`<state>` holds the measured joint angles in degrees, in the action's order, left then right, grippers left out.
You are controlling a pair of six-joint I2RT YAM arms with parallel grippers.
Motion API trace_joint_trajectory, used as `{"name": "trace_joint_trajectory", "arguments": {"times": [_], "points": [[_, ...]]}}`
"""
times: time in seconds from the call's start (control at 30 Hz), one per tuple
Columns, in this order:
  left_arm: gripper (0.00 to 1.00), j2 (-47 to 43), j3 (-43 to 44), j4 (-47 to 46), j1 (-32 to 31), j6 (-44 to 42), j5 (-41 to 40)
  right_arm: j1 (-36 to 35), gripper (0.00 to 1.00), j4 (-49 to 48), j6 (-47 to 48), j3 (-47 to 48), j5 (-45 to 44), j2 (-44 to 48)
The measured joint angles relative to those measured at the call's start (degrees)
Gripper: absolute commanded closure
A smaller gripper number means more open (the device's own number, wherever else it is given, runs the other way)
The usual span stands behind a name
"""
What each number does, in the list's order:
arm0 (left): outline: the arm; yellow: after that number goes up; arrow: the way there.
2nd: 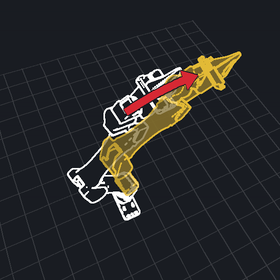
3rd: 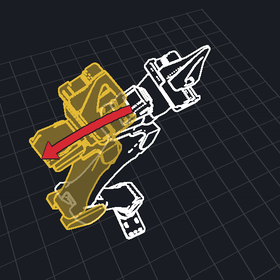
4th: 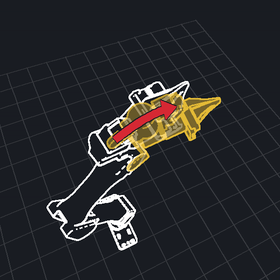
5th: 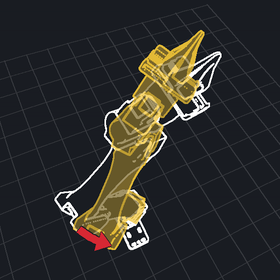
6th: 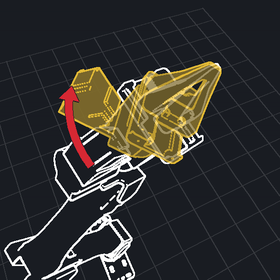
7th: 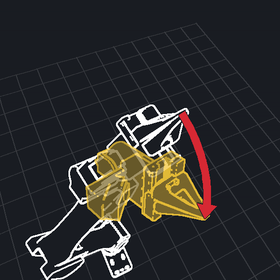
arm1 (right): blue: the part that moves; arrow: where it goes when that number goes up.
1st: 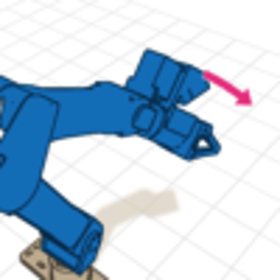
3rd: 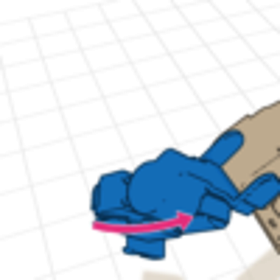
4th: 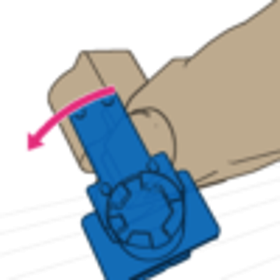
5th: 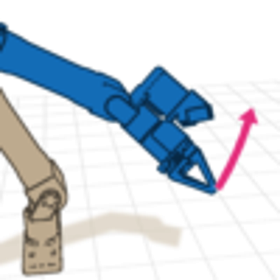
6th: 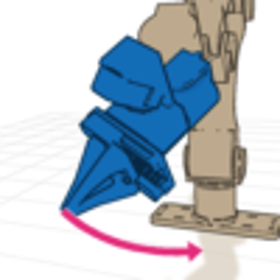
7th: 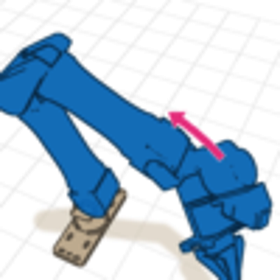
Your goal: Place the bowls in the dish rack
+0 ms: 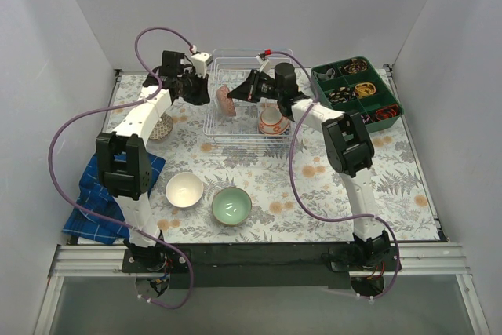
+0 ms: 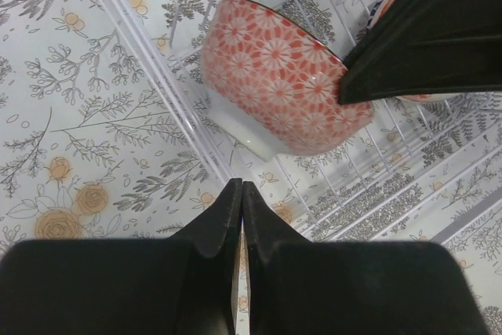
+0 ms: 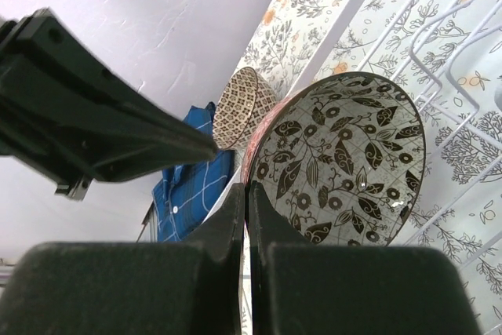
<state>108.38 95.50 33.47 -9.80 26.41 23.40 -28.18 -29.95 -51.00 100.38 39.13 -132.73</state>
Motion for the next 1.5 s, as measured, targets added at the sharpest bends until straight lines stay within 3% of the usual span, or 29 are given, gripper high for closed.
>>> {"name": "trace_joint_trajectory", "arguments": {"times": [0.43,0.47,0.53,0.6,0.9,1.5], "points": [[1.0,-3.2,-2.3,1.7,-2.9,-1.6,-0.5,-0.1,0.99,-1.9,-2.9,0.1,-2.2,-3.3],[1.0,-3.2,-2.3,1.8,-3.1,-1.6,-0.6,-0.1,0.94,-2.0,-2.9,0.1,-2.6,-3.3],[1.0,-3.2,-2.3,2.1,-3.3,-1.8,-1.0,-0.1,0.71,-2.3,-2.9,-0.3,-3.2,-3.3],[1.0,-3.2,-2.3,2.1,-3.5,-2.0,-1.4,0.0,0.63,-3.2,-2.7,-2.5,-3.7,-2.2],[1.0,-3.2,-2.4,0.5,-3.8,-2.0,-1.8,1.0,0.52,0.9,1.5,-7.3,-6.5,0.5],[1.0,-3.2,-3.2,-4.6,-3.8,-0.2,-1.8,3.7,0.5,23.8,17.1,-5.4,-19.2,14.3]]}}
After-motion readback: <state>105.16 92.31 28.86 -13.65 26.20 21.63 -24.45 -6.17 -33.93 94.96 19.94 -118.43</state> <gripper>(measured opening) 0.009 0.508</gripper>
